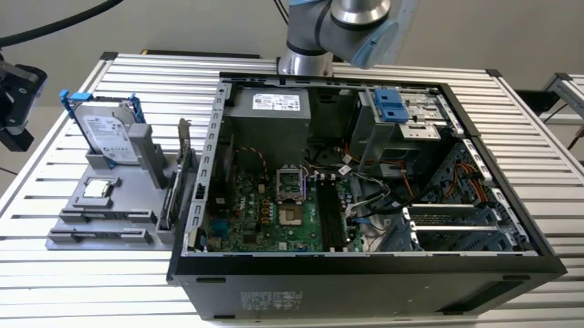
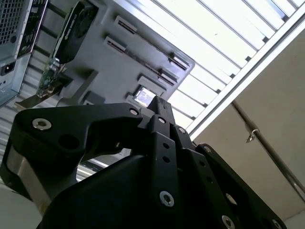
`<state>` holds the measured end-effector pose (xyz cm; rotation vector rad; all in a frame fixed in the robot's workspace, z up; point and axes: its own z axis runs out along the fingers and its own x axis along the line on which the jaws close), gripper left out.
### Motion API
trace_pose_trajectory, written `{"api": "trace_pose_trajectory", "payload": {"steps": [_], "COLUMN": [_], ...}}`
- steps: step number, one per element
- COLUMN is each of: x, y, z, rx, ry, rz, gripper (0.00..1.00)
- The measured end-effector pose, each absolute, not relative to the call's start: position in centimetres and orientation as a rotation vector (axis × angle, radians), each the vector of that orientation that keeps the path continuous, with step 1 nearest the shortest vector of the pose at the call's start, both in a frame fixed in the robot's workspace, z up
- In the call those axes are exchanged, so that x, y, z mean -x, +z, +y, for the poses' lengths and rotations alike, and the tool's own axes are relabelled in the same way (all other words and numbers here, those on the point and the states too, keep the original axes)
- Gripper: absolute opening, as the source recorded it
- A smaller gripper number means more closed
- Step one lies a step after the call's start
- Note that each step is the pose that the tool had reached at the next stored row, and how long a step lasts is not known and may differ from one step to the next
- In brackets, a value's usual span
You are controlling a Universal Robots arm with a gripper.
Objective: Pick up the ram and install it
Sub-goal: 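Reach for the ram, then pick up the ram and move it above insertion slot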
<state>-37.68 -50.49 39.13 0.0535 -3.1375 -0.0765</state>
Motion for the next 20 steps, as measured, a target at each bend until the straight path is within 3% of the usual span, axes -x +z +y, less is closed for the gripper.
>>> {"api": "trace_pose_trajectory", "payload": {"steps": [20], "x": [37.69], "y": [39.13], "z": [-50.49], "rx": [-0.074], "ry": [-0.076], "rz": [-3.137], "gripper": [0.00]}}
